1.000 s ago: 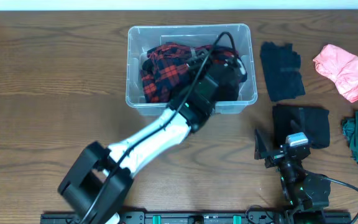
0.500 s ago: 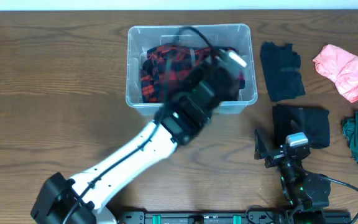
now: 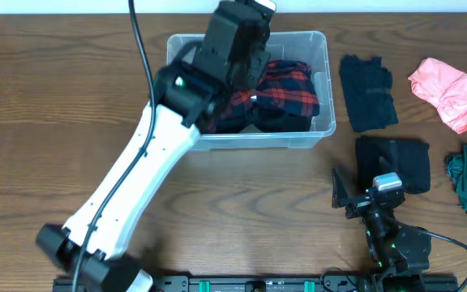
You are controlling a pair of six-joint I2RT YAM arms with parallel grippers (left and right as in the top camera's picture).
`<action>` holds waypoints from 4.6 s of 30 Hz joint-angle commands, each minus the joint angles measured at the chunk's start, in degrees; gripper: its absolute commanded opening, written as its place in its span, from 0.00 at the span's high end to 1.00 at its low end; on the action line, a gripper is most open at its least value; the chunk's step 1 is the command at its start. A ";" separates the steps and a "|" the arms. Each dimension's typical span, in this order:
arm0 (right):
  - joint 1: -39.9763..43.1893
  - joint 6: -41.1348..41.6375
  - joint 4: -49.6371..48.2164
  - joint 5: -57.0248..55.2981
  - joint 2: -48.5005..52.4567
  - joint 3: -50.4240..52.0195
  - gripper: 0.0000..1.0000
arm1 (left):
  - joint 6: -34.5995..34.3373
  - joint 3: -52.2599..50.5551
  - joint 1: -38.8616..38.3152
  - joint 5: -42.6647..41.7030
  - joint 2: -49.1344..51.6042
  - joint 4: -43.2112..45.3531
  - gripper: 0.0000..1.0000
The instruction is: Pack container
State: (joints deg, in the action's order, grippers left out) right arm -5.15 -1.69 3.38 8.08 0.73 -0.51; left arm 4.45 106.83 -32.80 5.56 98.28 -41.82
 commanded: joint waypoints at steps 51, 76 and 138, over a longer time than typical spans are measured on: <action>0.79 0.79 0.11 -0.15 -0.35 0.20 0.01 | -5.62 4.48 2.73 -2.01 17.59 -13.77 0.75; 0.79 0.79 0.11 -0.15 -0.35 0.20 0.01 | -8.00 -17.99 7.72 -6.45 19.87 -1.33 0.75; 0.81 6.51 1.31 -1.60 12.61 -16.98 0.01 | -5.81 -4.61 49.59 -12.44 8.98 -21.97 0.02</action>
State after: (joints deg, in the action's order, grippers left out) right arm -5.15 4.58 4.38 6.50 8.69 -10.39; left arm -1.50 102.54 16.71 -6.13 107.31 -63.79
